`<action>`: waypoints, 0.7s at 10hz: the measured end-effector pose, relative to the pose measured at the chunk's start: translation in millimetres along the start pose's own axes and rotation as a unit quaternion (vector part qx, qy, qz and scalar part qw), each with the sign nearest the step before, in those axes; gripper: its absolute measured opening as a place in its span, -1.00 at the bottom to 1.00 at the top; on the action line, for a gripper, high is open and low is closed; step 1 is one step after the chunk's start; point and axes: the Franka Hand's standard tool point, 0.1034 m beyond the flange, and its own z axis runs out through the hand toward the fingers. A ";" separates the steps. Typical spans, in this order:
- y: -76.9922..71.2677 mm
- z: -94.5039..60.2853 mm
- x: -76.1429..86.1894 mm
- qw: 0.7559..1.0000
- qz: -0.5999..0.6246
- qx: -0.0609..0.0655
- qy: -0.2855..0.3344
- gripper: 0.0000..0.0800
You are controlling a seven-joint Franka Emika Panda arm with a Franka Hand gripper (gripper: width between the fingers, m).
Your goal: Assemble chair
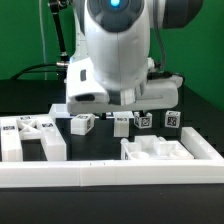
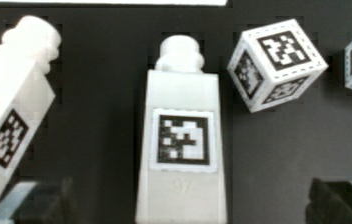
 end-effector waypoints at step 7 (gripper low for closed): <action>0.7 5.5 12.6 1.000 0.014 -0.001 -0.021 0.62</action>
Offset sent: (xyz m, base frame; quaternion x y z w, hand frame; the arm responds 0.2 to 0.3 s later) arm 0.0033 -0.0134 0.0017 -0.0362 0.0251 0.0725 0.9964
